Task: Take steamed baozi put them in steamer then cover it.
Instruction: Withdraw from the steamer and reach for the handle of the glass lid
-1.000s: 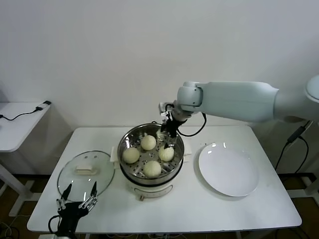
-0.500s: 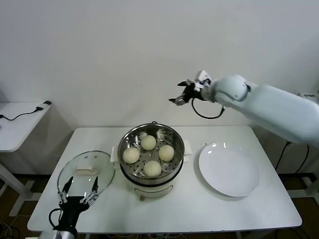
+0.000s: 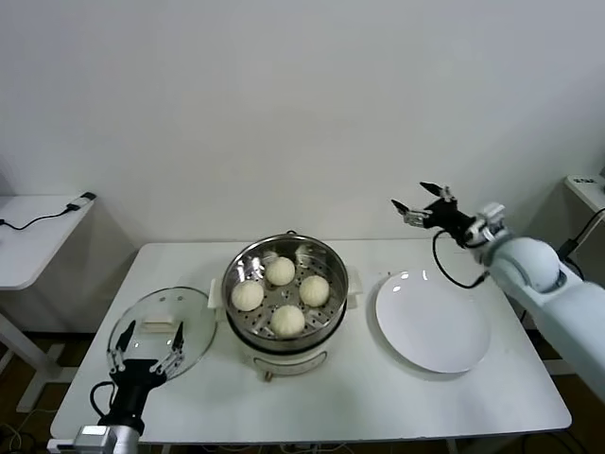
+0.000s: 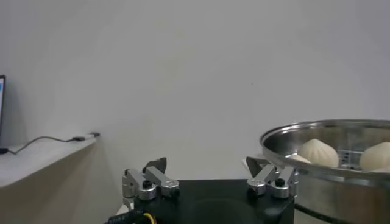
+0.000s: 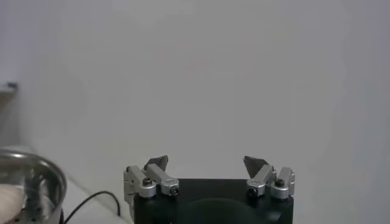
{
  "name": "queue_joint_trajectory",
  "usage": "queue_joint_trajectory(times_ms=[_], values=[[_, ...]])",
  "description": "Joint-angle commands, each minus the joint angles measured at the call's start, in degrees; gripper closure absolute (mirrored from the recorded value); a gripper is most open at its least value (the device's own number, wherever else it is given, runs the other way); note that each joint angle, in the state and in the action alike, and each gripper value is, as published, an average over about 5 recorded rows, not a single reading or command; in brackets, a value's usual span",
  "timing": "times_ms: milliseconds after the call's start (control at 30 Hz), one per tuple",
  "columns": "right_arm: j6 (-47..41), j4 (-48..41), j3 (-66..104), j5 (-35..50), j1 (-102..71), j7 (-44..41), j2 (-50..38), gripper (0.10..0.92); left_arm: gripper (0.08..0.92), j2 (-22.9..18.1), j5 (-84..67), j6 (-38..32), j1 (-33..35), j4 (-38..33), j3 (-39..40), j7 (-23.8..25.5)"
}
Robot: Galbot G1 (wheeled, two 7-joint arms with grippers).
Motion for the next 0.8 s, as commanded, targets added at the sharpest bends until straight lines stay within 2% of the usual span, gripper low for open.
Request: queue_joint_trajectory(times_ms=[33, 267, 400, 600, 700, 800], values=[[12.1, 3.8, 34.4, -7.3, -50.5, -0.9, 11.7, 0.203, 0.177, 0.7, 2.9, -2.7, -0.8, 1.2, 0.0, -0.7], [14.0, 4.1, 34.9, -9.5, -53.6, -1.2, 18.6, 0.203, 0.177, 0.7, 5.9, -4.9, -0.9, 1.7, -0.5, -2.5], [14.2, 5.2, 34.4, -10.8, -54.9, -1.0, 21.6, 0.203, 0.177, 1.6, 12.4, -8.1, -1.3, 2.8, -1.3, -4.2], [14.0, 5.7, 32.8, -12.5, -55.8, 0.0, 24.8, 0.203, 0.177, 6.9, 39.8, -13.8, -0.8, 7.5, -2.0, -14.9], [13.8, 6.4, 32.4, -12.7, -56.0, 0.3, 25.9, 0.203, 0.177, 10.4, 56.5, -11.5, 0.1, 11.3, -1.8, -19.5], [13.7, 7.6, 32.4, -12.7, -56.2, 0.5, 26.6, 0.203, 0.177, 12.7, 64.5, -7.2, 0.4, 14.8, -1.1, -20.1]])
